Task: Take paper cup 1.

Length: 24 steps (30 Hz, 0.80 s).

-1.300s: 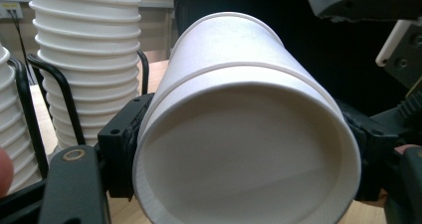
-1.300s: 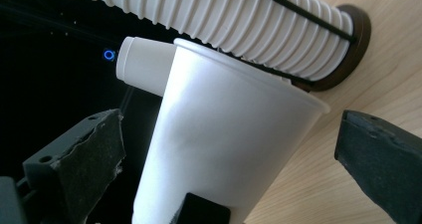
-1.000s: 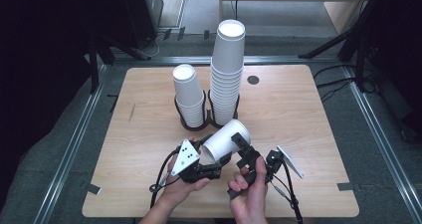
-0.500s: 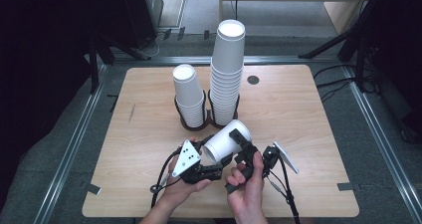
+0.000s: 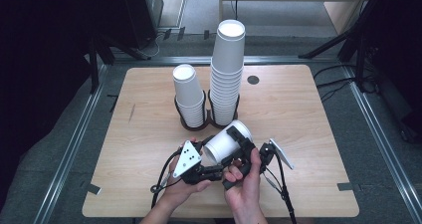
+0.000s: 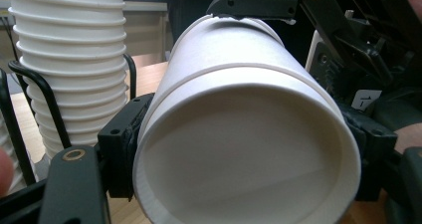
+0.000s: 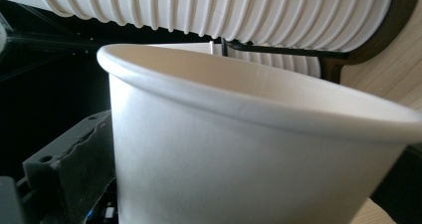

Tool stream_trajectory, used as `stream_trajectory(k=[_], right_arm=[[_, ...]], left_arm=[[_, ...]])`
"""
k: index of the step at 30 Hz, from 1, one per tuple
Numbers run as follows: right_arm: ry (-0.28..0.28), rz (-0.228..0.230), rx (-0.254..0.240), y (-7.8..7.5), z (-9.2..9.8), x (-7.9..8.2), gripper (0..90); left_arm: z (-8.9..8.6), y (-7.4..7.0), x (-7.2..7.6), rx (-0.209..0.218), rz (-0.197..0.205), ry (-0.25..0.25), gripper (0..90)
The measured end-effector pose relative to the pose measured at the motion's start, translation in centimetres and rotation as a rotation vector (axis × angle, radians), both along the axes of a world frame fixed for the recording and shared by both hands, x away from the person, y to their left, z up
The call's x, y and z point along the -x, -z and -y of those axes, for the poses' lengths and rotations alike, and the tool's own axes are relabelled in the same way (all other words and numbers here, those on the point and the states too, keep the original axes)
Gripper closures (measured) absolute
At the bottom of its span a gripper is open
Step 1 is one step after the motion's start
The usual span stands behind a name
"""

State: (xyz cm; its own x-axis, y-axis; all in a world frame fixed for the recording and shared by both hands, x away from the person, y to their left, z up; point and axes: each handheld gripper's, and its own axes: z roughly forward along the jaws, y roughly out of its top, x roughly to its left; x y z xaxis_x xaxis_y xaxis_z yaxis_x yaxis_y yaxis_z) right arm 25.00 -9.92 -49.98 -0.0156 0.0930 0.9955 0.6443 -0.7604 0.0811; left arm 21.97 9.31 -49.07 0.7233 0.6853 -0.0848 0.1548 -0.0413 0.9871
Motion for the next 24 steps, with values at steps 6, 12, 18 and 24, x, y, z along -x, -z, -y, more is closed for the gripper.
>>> stream_trajectory(k=[6,12,18,24], right_arm=[[0.010,0.000,-0.022,-0.02,0.01,0.17,9.6],[0.012,0.002,-0.031,0.11,0.03,0.21,12.0],[0.023,-0.013,-0.038,0.41,0.00,0.21,13.3],[0.027,-0.018,-0.031,0.53,0.06,0.30,13.7]], left_arm=[[-0.17,-0.03,-0.05,0.011,0.007,-0.002,21.8],[-0.15,0.07,-0.17,0.016,0.007,0.000,20.6],[-0.08,0.17,-0.30,0.007,-0.010,-0.001,19.1],[-0.19,0.14,-0.47,0.004,-0.043,0.013,18.5]])
